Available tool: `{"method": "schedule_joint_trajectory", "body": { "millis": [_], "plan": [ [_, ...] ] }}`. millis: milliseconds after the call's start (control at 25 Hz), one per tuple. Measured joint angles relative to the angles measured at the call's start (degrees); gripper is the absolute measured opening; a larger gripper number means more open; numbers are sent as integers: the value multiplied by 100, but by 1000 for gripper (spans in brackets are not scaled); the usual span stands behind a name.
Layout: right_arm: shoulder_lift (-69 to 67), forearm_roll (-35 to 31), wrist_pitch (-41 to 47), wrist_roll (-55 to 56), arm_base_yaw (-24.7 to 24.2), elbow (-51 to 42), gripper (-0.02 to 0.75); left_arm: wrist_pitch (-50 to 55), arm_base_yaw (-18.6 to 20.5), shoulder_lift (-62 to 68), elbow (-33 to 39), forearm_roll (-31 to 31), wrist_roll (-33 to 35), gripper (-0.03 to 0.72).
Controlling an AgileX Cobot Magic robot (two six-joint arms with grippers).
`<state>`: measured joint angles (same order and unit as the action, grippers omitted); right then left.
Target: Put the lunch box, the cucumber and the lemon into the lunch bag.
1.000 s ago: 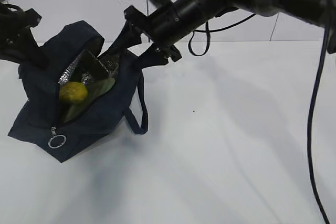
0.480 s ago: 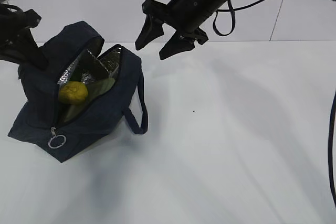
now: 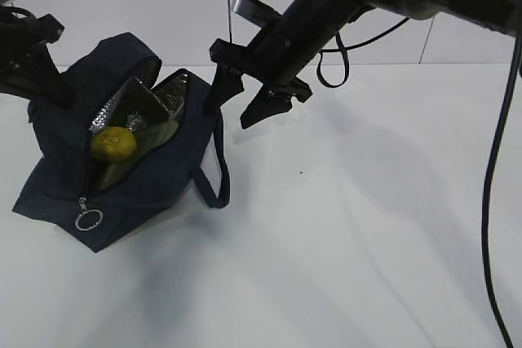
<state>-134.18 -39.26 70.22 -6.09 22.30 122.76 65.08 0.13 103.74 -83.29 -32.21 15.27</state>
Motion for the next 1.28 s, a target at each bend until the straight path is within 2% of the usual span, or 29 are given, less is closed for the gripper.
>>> {"method": "schedule_joint_trajectory", "body": {
  "millis": [200, 360, 440, 520, 720, 840, 1040, 1280],
  "plan": [
    [-307, -658, 0, -29, 4, -14, 508, 0, 0, 0, 0, 0, 0, -6],
    [-369, -720, -10, -69, 13, -14, 505, 0, 0, 0, 0, 0, 0, -6],
    [-374, -730, -10, -69, 13, -14, 471, 0, 0, 0, 0, -19, 0, -6],
    [-374, -754, -10, -80, 13, -14, 405, 0, 0, 0, 0, -70, 0, -6],
    [-374, -754, -10, -202, 13, -14, 120, 98, 0, 0, 0, -245, 0, -6],
    [-374, -659, -10, -264, 13, -14, 15, 161, 0, 0, 0, -359, 0, -6],
    [-374, -289, -10, -301, 13, -14, 2, 314, 0, 0, 0, -721, 0, -6],
    [138, 939, 25, -85, 54, -34, 1, 356, -206, 0, 0, -1453, 94, -7]
  ]
}}
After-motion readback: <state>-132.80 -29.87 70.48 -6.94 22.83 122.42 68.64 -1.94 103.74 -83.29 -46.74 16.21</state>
